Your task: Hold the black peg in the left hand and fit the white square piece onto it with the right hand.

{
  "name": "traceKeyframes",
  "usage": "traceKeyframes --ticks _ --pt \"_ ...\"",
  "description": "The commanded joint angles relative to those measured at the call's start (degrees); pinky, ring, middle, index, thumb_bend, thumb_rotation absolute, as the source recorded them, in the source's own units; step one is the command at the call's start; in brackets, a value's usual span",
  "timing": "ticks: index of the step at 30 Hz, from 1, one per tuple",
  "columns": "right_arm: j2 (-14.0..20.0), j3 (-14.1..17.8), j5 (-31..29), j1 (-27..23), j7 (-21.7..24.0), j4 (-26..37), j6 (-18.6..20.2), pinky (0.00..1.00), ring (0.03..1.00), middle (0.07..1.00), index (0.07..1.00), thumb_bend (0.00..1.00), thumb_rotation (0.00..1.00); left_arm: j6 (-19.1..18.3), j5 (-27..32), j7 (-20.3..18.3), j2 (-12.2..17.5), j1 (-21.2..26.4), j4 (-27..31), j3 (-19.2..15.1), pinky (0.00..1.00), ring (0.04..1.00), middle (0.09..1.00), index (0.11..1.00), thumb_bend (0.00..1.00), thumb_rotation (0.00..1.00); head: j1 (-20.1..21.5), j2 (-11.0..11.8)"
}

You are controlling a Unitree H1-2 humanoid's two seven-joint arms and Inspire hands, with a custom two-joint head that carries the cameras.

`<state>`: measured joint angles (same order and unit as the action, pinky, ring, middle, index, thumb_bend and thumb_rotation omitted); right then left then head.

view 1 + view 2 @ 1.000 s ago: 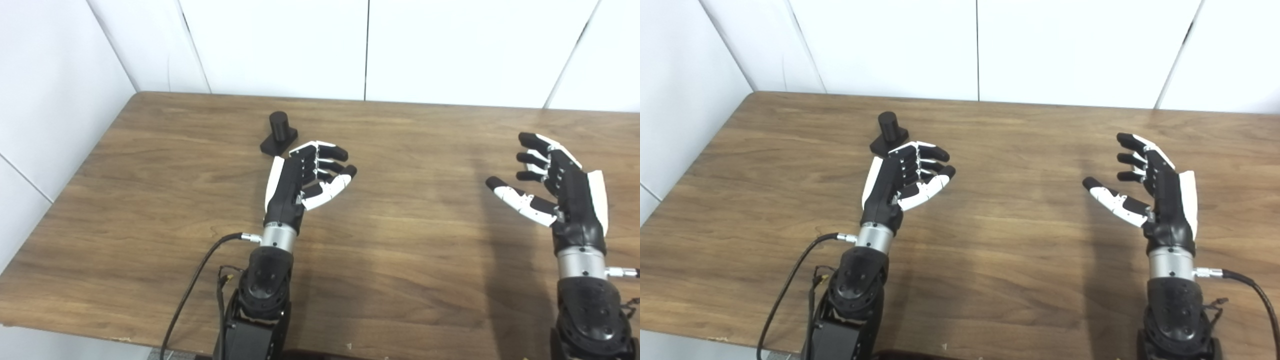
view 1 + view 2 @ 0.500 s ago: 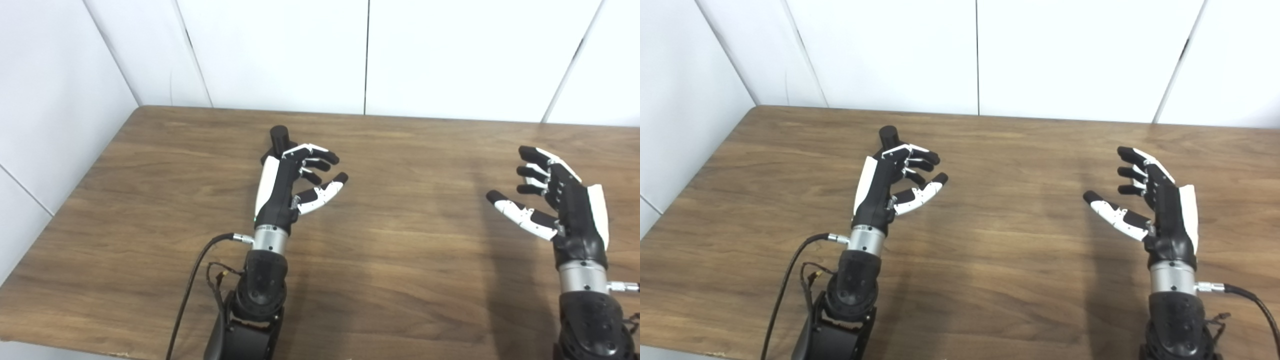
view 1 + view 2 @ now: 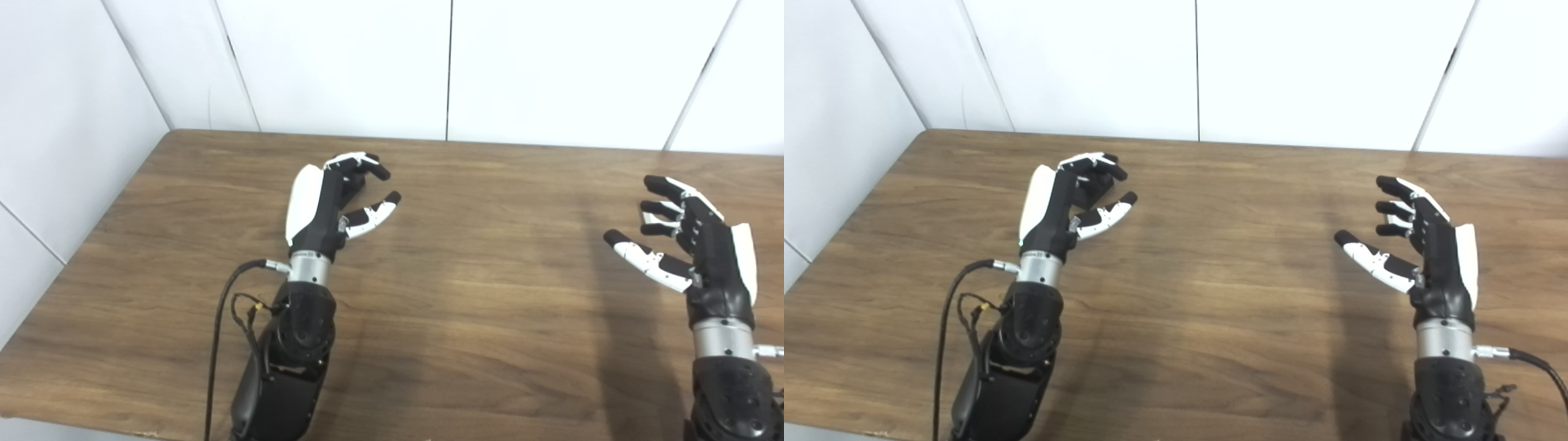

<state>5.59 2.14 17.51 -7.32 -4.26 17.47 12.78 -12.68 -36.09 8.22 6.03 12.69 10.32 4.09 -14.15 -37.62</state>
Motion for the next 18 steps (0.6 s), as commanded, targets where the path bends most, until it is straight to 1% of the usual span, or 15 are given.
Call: traceKeyframes --ticks 1,4,8,11,14,17,18 --pt "0.6 0.3 -0.2 -2.2 0.0 1.5 -0.9 0.61 0.738 0.806 0.754 0.67 0.09 -0.5 -2.8 0.8 1.3 3.6 0.8 0.0 0.67 0.794 0.807 0.738 0.58 0.29 0.0 -0.1" --pt "0.8 0.2 0.4 -2.2 -0.2 1.6 -0.9 0.61 0.737 0.8 0.754 0.67 0.1 -1.6 -5.0 0.5 2.3 4.7 0.3 0.1 0.68 0.806 0.819 0.744 0.59 0.31 0.0 0.0" --pt "0.8 0.3 0.7 -2.2 -0.2 1.9 -0.3 0.62 0.735 0.795 0.753 0.66 0.08 -3.3 -8.2 0.4 3.8 6.4 -0.8 0.4 0.66 0.813 0.827 0.742 0.63 0.38 0.0 0.0" --pt "0.8 0.3 0.6 -2.4 -0.3 1.7 -0.3 0.62 0.736 0.798 0.756 0.67 0.1 -4.7 -10.2 0.5 4.4 7.7 -2.0 0.6 0.7 0.88 0.869 0.746 0.67 0.44 -0.1 0.0" --pt "0.7 0.3 0.3 -2.4 -0.4 1.6 -0.5 0.61 0.736 0.799 0.75 0.67 0.09 -6.7 -12.9 1.3 4.4 8.9 -3.4 0.9 0.81 0.967 0.925 0.755 0.71 0.48 -0.1 0.0" --pt "0.7 0.3 0.4 -2.3 -0.3 1.8 -0.3 0.62 0.74 0.805 0.754 0.67 0.08 -8.3 -15.4 2.0 4.4 9.8 -4.7 1.5 0.95 0.997 0.969 0.757 0.73 0.52 0.0 0.0" --pt "0.7 0.3 0.5 -2.3 -0.3 1.8 -0.2 0.62 0.74 0.806 0.754 0.67 0.07 -8.8 -16.1 1.8 4.5 10.1 -5.0 1.8 0.97 0.999 0.977 0.758 0.73 0.52 0.1 -0.1"
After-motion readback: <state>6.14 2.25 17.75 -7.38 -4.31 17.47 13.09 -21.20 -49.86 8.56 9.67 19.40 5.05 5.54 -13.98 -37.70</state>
